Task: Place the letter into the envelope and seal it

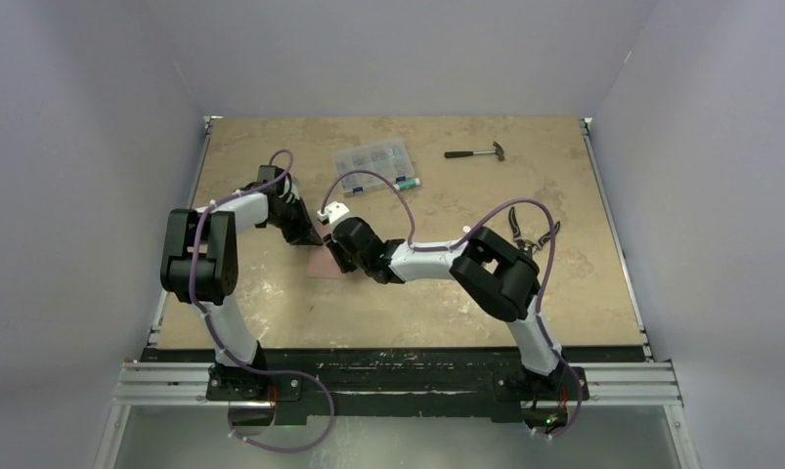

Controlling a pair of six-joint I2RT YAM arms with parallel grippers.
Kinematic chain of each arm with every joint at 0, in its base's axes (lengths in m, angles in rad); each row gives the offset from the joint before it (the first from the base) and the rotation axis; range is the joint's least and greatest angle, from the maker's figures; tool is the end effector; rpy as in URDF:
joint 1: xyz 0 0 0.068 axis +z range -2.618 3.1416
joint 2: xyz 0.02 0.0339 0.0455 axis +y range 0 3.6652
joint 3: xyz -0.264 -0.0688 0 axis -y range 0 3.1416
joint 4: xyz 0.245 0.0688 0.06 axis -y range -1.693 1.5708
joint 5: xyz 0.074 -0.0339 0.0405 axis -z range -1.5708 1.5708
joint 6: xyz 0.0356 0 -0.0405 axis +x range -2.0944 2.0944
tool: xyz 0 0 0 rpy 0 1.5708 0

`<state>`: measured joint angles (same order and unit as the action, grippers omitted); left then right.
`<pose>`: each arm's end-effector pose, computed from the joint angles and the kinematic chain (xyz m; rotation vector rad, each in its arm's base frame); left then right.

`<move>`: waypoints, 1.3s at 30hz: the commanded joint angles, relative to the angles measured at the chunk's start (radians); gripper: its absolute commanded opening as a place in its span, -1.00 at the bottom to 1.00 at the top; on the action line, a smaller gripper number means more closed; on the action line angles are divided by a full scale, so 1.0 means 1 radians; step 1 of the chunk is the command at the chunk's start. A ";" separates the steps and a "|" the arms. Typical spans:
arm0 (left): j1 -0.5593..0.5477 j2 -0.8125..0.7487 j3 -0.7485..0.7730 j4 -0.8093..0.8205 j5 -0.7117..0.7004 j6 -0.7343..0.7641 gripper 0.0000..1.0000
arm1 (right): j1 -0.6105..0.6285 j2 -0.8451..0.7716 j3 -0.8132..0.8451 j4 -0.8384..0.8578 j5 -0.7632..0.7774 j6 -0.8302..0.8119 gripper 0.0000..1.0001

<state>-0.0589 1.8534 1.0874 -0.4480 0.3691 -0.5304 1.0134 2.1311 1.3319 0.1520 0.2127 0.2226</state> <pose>0.3479 -0.0334 0.1400 -0.5696 2.7798 -0.6551 0.2502 0.3872 0.1378 -0.7514 2.1085 0.4501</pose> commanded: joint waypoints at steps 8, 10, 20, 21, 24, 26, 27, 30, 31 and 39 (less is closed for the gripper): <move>0.005 0.103 -0.055 -0.047 -0.195 0.043 -1.00 | 0.010 -0.026 -0.144 -0.451 -0.129 -0.053 -0.20; 0.005 0.102 -0.053 -0.049 -0.192 0.044 -1.00 | 0.010 -0.039 -0.126 -0.495 -0.121 -0.010 -0.20; 0.005 0.106 -0.062 -0.032 -0.160 0.050 -1.00 | -0.065 -0.046 0.171 -0.509 -0.026 0.174 -0.57; 0.005 0.103 -0.062 -0.032 -0.159 0.052 -1.00 | -0.076 -0.052 0.197 -0.496 -0.009 0.193 -0.60; 0.004 0.104 -0.057 -0.035 -0.159 0.056 -1.00 | -0.100 -0.051 0.268 -0.443 -0.027 0.205 -0.61; 0.005 0.106 -0.054 -0.032 -0.153 0.054 -1.00 | -0.101 -0.009 0.328 -0.448 -0.054 0.181 -0.60; 0.005 0.106 -0.055 -0.031 -0.151 0.053 -1.00 | -0.101 0.021 0.363 -0.464 -0.069 0.177 -0.61; 0.005 0.108 -0.056 -0.030 -0.148 0.052 -1.00 | -0.101 0.093 0.474 -0.528 -0.090 0.180 -0.68; 0.005 0.107 -0.057 -0.029 -0.148 0.053 -1.00 | -0.101 0.104 0.489 -0.524 -0.090 0.184 -0.68; 0.005 0.106 -0.062 -0.020 -0.132 0.052 -1.00 | -0.086 0.148 0.486 -0.468 -0.139 0.119 -0.64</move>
<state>-0.0513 1.8622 1.0901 -0.4477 0.3973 -0.5369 0.9112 2.2742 1.7935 -0.3302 0.1299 0.3878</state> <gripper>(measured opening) 0.003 0.180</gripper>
